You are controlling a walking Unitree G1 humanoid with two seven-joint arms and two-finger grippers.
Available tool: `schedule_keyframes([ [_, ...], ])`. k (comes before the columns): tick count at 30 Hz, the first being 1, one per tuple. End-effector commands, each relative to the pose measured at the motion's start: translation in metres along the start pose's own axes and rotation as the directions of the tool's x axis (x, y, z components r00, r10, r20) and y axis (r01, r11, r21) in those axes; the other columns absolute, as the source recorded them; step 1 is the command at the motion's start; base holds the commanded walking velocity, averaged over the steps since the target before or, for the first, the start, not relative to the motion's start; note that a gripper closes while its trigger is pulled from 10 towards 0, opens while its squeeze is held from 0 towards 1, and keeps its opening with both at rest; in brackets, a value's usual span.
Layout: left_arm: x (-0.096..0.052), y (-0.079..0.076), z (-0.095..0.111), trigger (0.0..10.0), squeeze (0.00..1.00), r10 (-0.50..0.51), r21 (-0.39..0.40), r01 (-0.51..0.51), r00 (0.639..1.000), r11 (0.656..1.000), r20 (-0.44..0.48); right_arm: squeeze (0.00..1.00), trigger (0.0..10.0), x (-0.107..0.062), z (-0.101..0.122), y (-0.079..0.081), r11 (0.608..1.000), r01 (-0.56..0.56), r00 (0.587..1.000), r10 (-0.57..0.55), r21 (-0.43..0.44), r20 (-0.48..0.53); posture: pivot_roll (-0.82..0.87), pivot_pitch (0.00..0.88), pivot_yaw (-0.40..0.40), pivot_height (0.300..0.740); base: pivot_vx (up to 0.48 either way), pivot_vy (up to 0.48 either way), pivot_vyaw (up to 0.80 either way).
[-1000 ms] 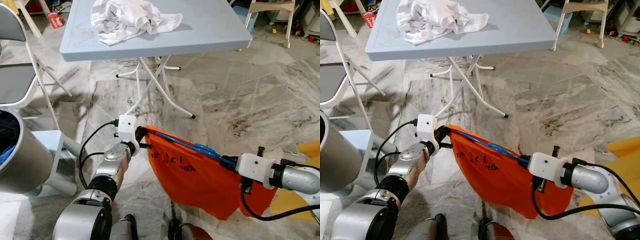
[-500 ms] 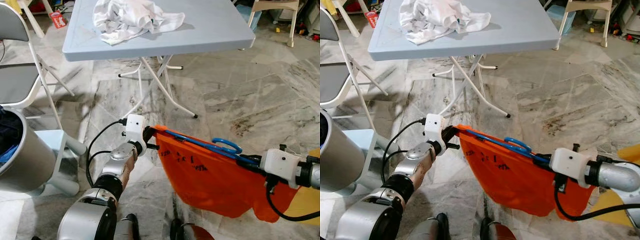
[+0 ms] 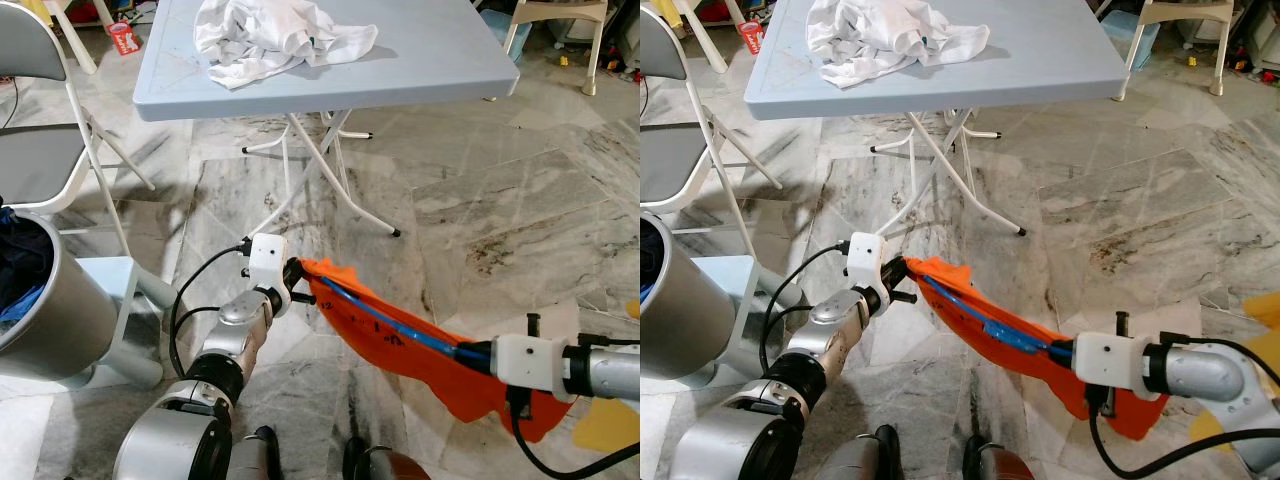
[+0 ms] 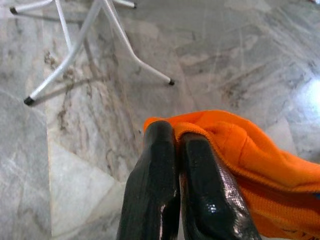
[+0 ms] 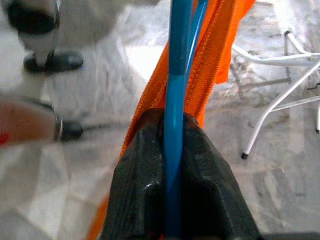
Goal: Hang hanger
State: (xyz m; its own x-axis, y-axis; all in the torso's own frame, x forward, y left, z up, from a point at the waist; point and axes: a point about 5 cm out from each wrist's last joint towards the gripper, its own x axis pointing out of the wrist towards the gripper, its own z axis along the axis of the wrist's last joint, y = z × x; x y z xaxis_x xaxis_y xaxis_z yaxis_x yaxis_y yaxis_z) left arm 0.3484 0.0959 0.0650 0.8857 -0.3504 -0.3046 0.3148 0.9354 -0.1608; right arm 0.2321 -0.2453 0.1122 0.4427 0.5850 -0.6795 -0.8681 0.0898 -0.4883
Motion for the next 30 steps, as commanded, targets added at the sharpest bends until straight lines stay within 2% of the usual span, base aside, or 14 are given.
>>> schedule_keyframes([
  [1, -0.014, 0.055, 0.025, 0.0, 0.00, 0.240, -0.011, -0.240, 0.966, 0.971, 0.096, 0.00, 10.0, -0.001, -0.038, 0.043, 0.972, -0.229, 0.947, 0.235, 0.054, -0.219, -0.08, 0.220, 0.024, 0.740, 0.000, 0.000, 0.00],
  [2, -0.013, 0.053, 0.023, 0.1, 0.00, 0.233, -0.008, -0.234, 0.968, 0.972, 0.093, 0.00, 10.0, 0.004, -0.035, 0.042, 0.976, -0.215, 0.952, 0.220, 0.044, -0.212, -0.08, 0.220, 0.024, 0.740, 0.000, 0.000, 0.00],
  [3, -0.012, 0.049, 0.021, 1.0, 0.00, 0.223, -0.004, -0.223, 0.971, 0.975, 0.088, 0.00, 10.0, 0.010, -0.031, 0.040, 0.981, -0.193, 0.962, 0.196, 0.037, -0.191, -0.08, 0.221, 0.023, 0.740, 0.000, 0.000, 0.00],
  [4, -0.012, 0.046, 0.019, 1.5, 0.00, 0.210, -0.001, -0.211, 0.974, 0.978, 0.084, 0.00, 10.0, 0.017, -0.025, 0.037, 0.986, -0.167, 0.971, 0.169, 0.026, -0.169, -0.08, 0.221, 0.023, 0.740, 0.000, 0.000, 0.00],
  [5, -0.010, 0.038, 0.014, 1.5, 0.00, 0.187, 0.004, -0.187, 0.979, 0.982, 0.076, 0.00, 10.0, 0.027, -0.015, 0.030, 0.993, -0.117, 0.985, 0.119, 0.022, -0.121, -0.08, 0.221, 0.022, 0.740, 0.000, 0.000, 0.00],
  [6, -0.009, 0.031, 0.011, 0.0, 0.00, 0.162, 0.011, -0.163, 0.984, 0.987, 0.073, 0.00, 10.0, 0.034, -0.008, 0.025, 0.996, -0.081, 0.993, 0.083, 0.025, -0.085, -0.08, 0.221, 0.022, 0.740, 0.000, 0.000, 0.00],
  [8, -0.008, 0.025, 0.008, 0.0, 0.00, 0.137, 0.024, -0.139, 0.988, 0.990, 0.070, 0.00, 10.0, 0.039, -0.001, 0.021, 0.999, -0.051, 0.997, 0.052, 0.020, -0.063, -0.08, 0.220, 0.019, 0.740, 0.000, 0.000, 0.00],
  [12, -0.007, 0.006, 0.006, 0.0, 0.00, 0.038, 0.165, -0.053, 0.995, 0.985, 0.091, 0.00, 10.0, 0.057, 0.013, 0.008, 0.999, 0.048, 0.998, -0.048, -0.008, -0.040, -0.08, 0.218, 0.014, 0.740, 0.000, 0.000, 0.00],
  [16, -0.006, 0.000, 0.010, 0.0, 0.00, 0.020, 0.282, -0.051, 0.993, 0.958, 0.112, 0.00, 10.0, 0.071, 0.020, 0.000, 0.993, 0.119, 0.991, -0.119, -0.004, -0.053, -0.08, 0.213, 0.011, 0.740, 0.000, 0.000, 0.00],
  [19, -0.006, -0.001, 0.014, 0.0, 0.00, 0.032, 0.337, -0.078, 0.990, 0.938, 0.140, 0.00, 10.0, 0.084, 0.034, 0.001, 0.994, 0.113, 0.993, -0.113, -0.009, -0.016, -0.08, 0.210, 0.008, 0.740, 0.000, 0.000, 0.00],
  [26, -0.006, -0.005, 0.016, 0.0, 0.00, 0.008, 0.350, -0.064, 0.987, 0.935, 0.158, 0.00, 10.0, 0.091, 0.035, 0.006, 0.996, 0.078, 0.996, -0.080, -0.037, -0.042, -0.08, 0.207, 0.006, 0.740, 0.000, 0.000, 0.00],
  [28, -0.007, -0.002, 0.015, 0.0, 0.00, 0.015, 0.355, -0.070, 0.988, 0.932, 0.154, 0.00, 10.0, 0.090, 0.033, 0.006, 0.996, 0.071, 0.996, -0.074, -0.051, -0.053, -0.08, 0.206, 0.006, 0.740, 0.000, 0.000, 0.00],
  [30, -0.010, 0.012, 0.013, 0.0, 0.00, 0.063, 0.352, -0.110, 0.988, 0.929, 0.145, 0.00, 10.0, 0.075, 0.017, 0.004, 0.997, 0.051, 0.994, -0.057, -0.063, -0.097, -0.08, 0.208, 0.002, 0.740, 0.000, 0.000, 0.00],
])
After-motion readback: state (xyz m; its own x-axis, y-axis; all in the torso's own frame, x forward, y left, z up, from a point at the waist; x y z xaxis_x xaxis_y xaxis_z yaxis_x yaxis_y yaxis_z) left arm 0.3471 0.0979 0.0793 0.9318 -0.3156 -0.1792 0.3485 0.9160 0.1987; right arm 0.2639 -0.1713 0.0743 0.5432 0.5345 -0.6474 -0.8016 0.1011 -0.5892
